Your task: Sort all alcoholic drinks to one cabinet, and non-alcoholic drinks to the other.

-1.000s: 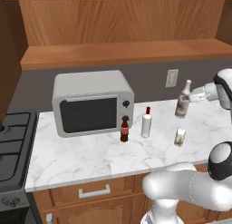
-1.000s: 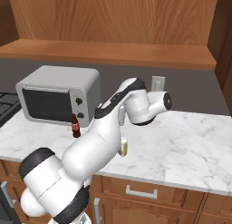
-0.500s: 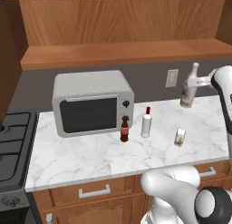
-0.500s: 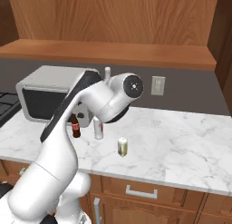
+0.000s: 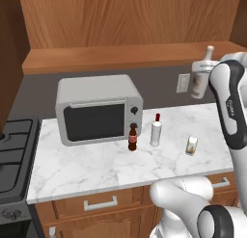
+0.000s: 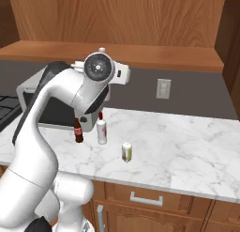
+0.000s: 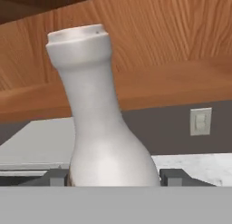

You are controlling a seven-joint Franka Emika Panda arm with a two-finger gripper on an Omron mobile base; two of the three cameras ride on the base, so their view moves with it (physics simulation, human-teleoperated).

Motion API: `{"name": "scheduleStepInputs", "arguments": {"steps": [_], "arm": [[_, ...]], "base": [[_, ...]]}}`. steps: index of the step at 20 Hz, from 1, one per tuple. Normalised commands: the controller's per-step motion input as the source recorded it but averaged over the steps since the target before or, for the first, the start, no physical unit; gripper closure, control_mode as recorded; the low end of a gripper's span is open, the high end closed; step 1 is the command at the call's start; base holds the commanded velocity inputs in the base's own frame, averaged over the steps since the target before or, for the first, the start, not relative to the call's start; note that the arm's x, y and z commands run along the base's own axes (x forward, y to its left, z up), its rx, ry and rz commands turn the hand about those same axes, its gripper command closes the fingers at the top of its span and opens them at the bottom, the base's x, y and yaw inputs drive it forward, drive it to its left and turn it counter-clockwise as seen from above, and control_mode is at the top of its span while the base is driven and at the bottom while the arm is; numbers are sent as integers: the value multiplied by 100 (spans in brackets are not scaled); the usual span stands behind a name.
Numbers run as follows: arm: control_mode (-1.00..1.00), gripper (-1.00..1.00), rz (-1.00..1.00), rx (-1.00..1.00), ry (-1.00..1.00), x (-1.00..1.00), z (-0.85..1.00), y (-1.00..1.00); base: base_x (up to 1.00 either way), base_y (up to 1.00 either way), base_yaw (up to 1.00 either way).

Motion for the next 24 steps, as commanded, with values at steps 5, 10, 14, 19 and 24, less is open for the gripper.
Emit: {"name": "scheduleStepInputs", "arguments": {"steps": [5, 10, 14, 19, 24], "arm": [[-100, 100, -13, 0, -2, 0, 75, 0], [-100, 100, -5, 0, -1, 10, 39, -5], [-100, 100, -2, 0, -9, 30, 5, -4], [-100, 100, -2, 0, -18, 11, 37, -2], [-100, 100, -4, 0, -3, 60, 7, 0]], "base": [[0, 0, 0], [0, 0, 0], [0, 0, 0], [0, 0, 0], [0, 0, 0]]}}
